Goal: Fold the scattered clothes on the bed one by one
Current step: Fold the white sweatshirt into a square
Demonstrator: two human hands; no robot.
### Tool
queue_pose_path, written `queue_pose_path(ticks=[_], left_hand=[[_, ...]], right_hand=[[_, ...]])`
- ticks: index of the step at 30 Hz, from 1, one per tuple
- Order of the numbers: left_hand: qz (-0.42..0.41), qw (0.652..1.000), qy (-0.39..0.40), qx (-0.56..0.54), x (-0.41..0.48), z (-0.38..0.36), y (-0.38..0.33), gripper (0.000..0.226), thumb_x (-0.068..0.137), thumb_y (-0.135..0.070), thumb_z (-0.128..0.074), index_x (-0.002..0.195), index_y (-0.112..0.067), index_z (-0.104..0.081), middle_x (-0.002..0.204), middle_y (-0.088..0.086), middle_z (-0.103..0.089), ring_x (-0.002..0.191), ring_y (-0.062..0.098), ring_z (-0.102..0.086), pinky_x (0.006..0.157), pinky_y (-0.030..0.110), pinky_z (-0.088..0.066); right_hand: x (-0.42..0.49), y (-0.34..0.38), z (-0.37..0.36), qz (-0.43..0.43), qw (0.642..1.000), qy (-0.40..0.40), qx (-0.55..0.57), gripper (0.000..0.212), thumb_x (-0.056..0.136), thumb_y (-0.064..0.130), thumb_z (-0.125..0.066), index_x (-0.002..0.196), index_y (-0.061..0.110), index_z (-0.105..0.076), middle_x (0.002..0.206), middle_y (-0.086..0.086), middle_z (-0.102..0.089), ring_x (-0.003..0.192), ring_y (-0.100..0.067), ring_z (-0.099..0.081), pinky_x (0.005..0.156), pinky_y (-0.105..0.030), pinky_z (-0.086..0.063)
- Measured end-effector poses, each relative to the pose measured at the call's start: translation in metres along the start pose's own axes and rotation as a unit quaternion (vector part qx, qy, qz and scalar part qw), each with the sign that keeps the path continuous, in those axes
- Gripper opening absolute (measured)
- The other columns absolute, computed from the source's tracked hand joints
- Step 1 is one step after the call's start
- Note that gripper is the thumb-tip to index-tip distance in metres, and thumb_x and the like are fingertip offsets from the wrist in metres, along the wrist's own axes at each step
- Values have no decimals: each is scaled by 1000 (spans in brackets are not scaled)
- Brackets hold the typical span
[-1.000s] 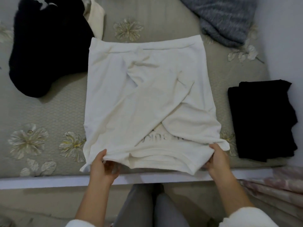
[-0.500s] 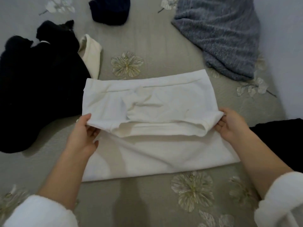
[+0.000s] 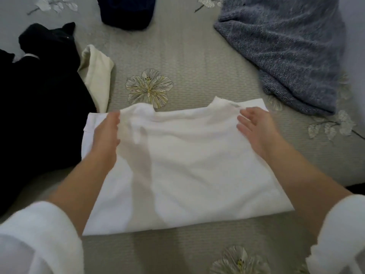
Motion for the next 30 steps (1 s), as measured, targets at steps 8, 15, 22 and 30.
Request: queue_pose_path(ticks=[8, 15, 22, 30], left_hand=[[-236, 807, 98, 532, -27, -37, 121, 61, 84, -68, 0, 141, -55, 14, 156, -8, 26, 143, 21, 26, 114, 48, 12], [-311, 794, 70, 518, -57, -52, 124, 62, 94, -56, -9, 151, -37, 6, 158, 0, 20, 145, 16, 22, 116, 41, 12], [-301, 759, 55, 575, -68, -41, 168, 63, 95, -58, -7, 152, -32, -3, 161, 0, 7, 147, 14, 12, 117, 42, 0], [-236, 832, 56, 498, -89, -69, 167, 71, 89, -51, -13, 153, -25, 1, 157, 8, 23, 143, 19, 25, 116, 42, 12]], right_hand=[[-25, -103, 12, 271, 592, 182, -737, 63, 86, 61, 2, 148, 47, 2, 160, 13, 9, 147, -13, 16, 116, -35, 13], [-38, -109, 44, 321, 590, 121, -731, 57, 97, 54, -13, 151, 37, -9, 161, 3, -5, 148, -19, 2, 118, -42, 1], [-50, -125, 146, 256, 584, -8, -770, 57, 98, 54, -19, 150, 33, -27, 158, -1, -24, 146, -22, -17, 115, -55, -11], [-45, -103, 158, 126, 876, -182, -429, 83, 81, 36, -72, 147, 11, -28, 145, -13, -36, 133, -30, -35, 111, -46, -28]])
Point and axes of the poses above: each hand's wrist, its own x-axis towards the middle knuckle, its own z-axis out of the back of the hand, y = z × x, the point moved 3 cm from there along x, towards the middle knuckle
